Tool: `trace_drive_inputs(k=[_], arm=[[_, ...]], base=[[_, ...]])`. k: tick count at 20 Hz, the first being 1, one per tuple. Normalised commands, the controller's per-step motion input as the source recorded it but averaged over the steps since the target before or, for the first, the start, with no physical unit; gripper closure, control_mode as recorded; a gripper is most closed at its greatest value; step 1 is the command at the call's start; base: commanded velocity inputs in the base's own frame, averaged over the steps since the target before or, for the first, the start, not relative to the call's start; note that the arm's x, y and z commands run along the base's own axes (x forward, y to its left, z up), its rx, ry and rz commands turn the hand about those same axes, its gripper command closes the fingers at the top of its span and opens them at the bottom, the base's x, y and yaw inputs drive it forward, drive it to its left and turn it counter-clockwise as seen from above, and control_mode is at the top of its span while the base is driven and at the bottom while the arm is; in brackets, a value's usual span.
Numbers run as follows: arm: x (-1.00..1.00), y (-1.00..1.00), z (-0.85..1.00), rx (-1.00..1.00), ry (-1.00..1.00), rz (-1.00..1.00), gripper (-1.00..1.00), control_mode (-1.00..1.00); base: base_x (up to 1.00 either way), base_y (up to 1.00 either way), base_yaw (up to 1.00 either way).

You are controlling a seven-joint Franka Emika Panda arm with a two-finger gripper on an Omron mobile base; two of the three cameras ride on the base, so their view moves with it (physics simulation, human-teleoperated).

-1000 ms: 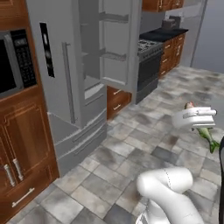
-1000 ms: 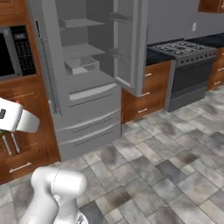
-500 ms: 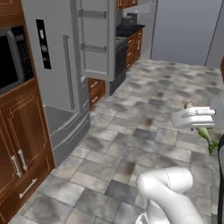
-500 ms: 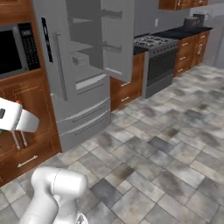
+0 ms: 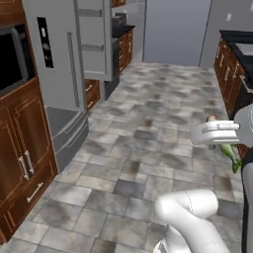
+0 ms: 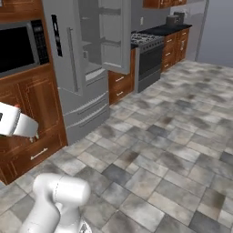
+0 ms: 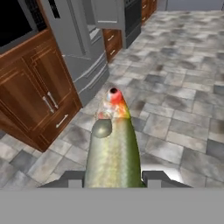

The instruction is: Gather the cucumber and broccoli from the fridge and place them on a tray on the dining counter. Then gather the chicken drumstick and fish from the fridge and place them on the other tray.

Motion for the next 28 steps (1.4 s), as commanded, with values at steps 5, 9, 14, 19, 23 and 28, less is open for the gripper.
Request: trace_drive_inputs(k=[5, 9, 14, 19, 23, 28], arm=[[0.0, 0.0, 0.0, 0.0, 0.0, 0.0, 1.0, 1.0], [0.0, 0.0, 0.0, 0.0, 0.0, 0.0, 1.0, 1.0], [0.0, 0.0, 0.0, 0.0, 0.0, 0.0, 1.0, 1.0], [0.0, 0.0, 0.0, 0.0, 0.0, 0.0, 1.0, 1.0], [0.0, 0.0, 0.0, 0.0, 0.0, 0.0, 1.0, 1.0], [0.0, 0.0, 0.0, 0.0, 0.0, 0.0, 1.0, 1.0]], base=[[-1.0, -0.22, -0.22], [-0.99, -0.63, -0.18], [-0.57, -0.99, -0.12], [-0.46, -1.0, -0.13], [-0.51, -1.0, -0.11], [-0.42, -1.0, -0.1]])
